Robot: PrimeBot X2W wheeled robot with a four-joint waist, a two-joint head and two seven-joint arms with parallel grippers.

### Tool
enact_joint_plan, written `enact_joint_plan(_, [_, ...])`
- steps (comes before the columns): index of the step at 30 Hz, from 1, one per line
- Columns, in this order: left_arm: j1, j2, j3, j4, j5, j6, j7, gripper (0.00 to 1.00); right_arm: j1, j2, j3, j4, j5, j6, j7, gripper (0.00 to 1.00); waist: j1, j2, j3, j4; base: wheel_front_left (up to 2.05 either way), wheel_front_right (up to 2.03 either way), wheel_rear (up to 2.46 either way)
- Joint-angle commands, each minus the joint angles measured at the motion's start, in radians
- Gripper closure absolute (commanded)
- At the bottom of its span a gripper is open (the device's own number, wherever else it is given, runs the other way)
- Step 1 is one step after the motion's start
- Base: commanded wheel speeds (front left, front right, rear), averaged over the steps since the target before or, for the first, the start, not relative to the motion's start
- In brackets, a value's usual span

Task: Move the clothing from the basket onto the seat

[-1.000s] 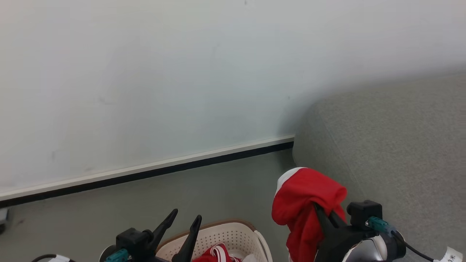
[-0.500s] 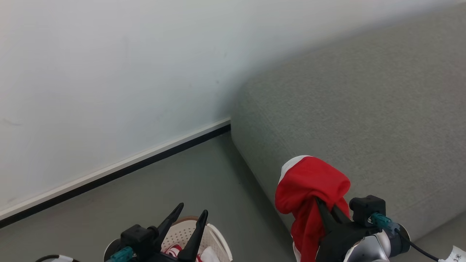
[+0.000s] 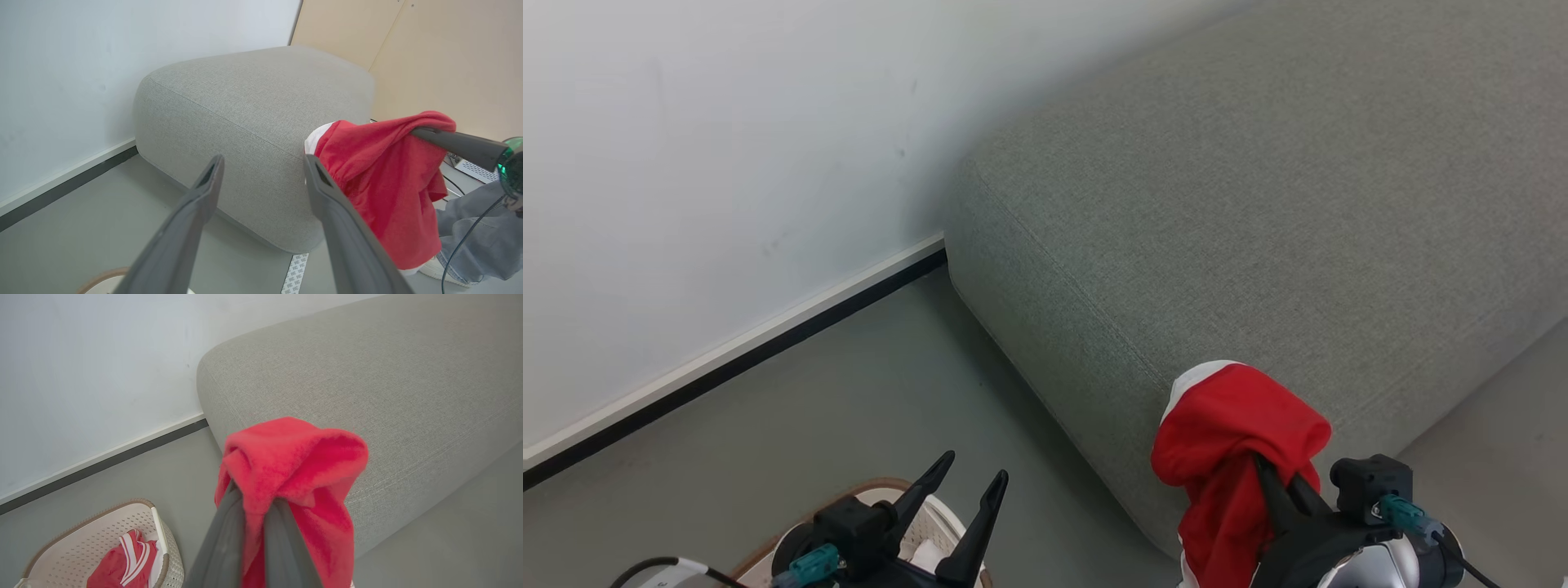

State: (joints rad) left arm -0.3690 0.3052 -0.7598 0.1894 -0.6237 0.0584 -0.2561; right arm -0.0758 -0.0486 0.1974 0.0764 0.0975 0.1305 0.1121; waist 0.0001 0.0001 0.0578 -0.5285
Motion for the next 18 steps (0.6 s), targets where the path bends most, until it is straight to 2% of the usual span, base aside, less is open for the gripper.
enact_joint_plan(1, [0.008, 0.002, -0.005, 0.004, 0.008, 0.0, 0.001, 0.0, 0.004, 0.0, 0.001, -0.001, 0.001, 0.0, -0.008, 1.0, -0.0001, -0.0001, 0.005, -0.006, 0.0, 0.0, 0.0])
enact_joint_plan(8, [0.025, 0.015, -0.011, -0.008, 0.013, 0.01, 0.004, 0.0, -0.059, 0.0, 0.023, 0.027, -0.023, 0.0, -0.004, 1.0, -0.0001, -0.0001, 0.016, -0.004, 0.0, 0.0, 0.0])
enact_joint_plan(11, [0.025, 0.02, -0.011, -0.023, 0.014, 0.02, 0.009, 0.0, -0.129, -0.011, 0.043, 0.052, 0.031, 0.0, -0.006, 1.0, -0.0001, -0.0001, 0.029, -0.004, 0.0, 0.0, 0.0])
enact_joint_plan(18, [-0.017, 0.034, -0.041, -0.063, 0.034, 0.006, 0.05, 0.0, -0.407, -0.136, 0.051, 0.163, 0.199, 0.0, 0.003, 1.0, -0.0001, -0.0001, 0.121, 0.058, 0.0, 0.0, 0.0])
